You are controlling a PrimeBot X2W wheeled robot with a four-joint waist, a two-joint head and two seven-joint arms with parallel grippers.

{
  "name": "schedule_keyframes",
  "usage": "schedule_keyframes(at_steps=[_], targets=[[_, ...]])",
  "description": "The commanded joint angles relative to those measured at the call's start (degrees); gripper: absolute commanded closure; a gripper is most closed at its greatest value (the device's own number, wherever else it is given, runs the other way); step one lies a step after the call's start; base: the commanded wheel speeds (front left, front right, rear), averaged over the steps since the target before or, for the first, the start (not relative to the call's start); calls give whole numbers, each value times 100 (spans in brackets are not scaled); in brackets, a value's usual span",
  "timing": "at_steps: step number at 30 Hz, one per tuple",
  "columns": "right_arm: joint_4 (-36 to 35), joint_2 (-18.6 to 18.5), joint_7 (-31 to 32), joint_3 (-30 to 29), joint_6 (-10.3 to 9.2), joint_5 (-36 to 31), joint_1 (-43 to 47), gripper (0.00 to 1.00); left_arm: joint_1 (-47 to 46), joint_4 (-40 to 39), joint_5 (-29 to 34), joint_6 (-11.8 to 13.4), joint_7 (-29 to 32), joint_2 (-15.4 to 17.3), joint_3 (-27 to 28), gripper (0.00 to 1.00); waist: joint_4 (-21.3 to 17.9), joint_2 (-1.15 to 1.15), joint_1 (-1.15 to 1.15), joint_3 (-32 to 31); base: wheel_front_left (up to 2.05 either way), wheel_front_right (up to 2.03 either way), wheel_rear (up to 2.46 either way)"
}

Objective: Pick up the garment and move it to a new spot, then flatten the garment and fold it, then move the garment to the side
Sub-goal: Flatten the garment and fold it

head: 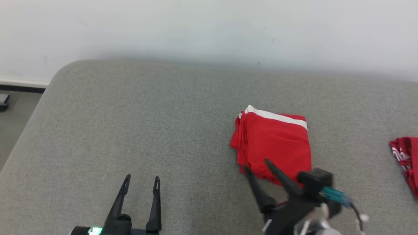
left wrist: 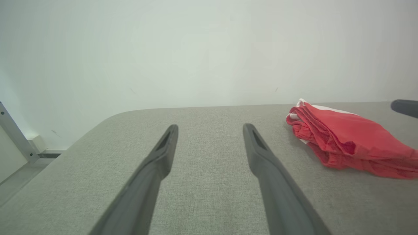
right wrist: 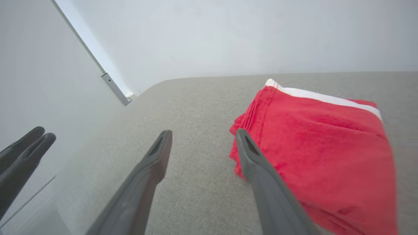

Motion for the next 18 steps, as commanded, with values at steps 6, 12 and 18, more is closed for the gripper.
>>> schedule_keyframes(at_steps=[6,12,18], targets=[[-394,151,-1060,-1297,-16,-501,881,0,245,-319,145,-6,-16,101,184,0,-199,0,0,-327,0,0,0],[-197,177,-1707,-2140,-16,-837,1379,0,395,-309,164,-31,-16,148,426,0,-400,0,0,-490,0,0,0],[141,175,-2037,-2446,-16,-1037,1400,0,515,-105,68,31,-16,83,710,0,-607,0,0,-528,0,0,0]])
